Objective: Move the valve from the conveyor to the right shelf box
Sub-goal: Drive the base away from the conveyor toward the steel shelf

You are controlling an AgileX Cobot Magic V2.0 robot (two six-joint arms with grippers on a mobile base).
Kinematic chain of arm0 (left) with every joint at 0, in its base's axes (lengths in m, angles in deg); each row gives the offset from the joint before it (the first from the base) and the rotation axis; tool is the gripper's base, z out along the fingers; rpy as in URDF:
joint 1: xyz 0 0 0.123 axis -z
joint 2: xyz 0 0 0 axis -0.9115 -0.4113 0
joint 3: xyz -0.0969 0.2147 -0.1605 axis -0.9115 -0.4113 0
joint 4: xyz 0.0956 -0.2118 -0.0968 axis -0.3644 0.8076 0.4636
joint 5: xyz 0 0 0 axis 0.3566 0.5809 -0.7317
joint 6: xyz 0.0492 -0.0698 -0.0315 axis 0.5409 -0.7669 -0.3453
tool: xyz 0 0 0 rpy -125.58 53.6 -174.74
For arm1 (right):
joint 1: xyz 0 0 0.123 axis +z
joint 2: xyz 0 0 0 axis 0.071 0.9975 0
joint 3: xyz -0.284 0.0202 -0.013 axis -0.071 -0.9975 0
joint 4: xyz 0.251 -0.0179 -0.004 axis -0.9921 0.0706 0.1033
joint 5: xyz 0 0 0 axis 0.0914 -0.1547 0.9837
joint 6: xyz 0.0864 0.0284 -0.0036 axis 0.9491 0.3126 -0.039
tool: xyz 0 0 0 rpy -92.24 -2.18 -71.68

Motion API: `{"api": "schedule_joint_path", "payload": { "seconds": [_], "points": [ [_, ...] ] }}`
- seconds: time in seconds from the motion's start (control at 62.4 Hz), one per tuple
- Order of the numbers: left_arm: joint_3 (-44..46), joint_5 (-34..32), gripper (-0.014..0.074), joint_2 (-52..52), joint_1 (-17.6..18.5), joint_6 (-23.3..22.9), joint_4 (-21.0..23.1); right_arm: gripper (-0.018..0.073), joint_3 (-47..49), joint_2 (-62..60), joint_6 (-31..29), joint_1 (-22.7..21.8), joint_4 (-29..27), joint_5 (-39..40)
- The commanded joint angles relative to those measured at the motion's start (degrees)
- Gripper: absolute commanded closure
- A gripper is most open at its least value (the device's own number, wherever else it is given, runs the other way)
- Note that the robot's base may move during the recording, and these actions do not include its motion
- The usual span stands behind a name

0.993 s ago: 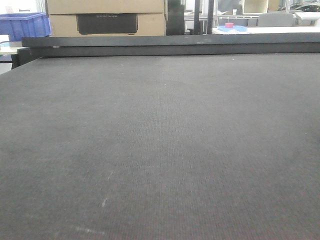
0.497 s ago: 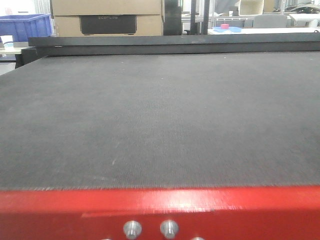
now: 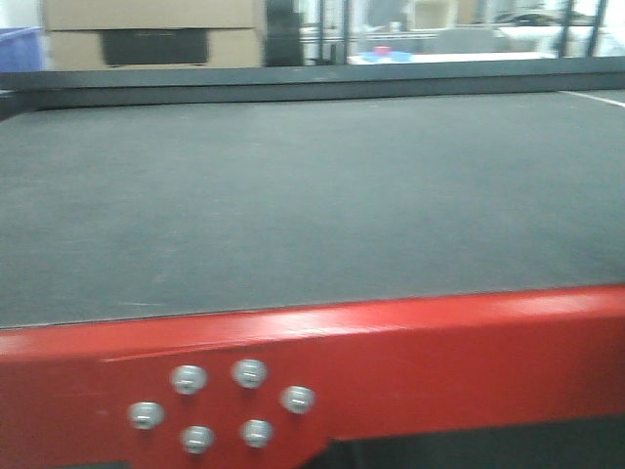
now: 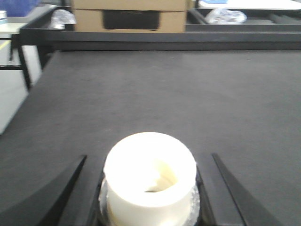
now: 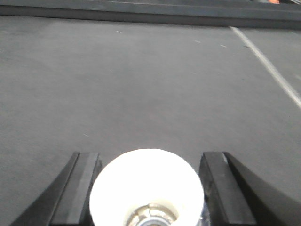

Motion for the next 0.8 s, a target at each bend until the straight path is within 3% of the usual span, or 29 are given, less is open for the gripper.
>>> {"api": "schedule_joint_path", "payload": {
  "seconds": [0.0, 0.785],
  "points": [
    [0.4, -3.2, 0.0708, 0.4, -0.1, -0.2, 0.8, 0.0723, 0.5, -0.4, -0.3, -0.1, 0.3, 4.7],
    [0.4, -3.2, 0.0708, 0.4, -0.1, -0.2, 0.8, 0.0723, 0.5, -0.4, -0.3, -0.1, 0.3, 4.7]
  ]
}}
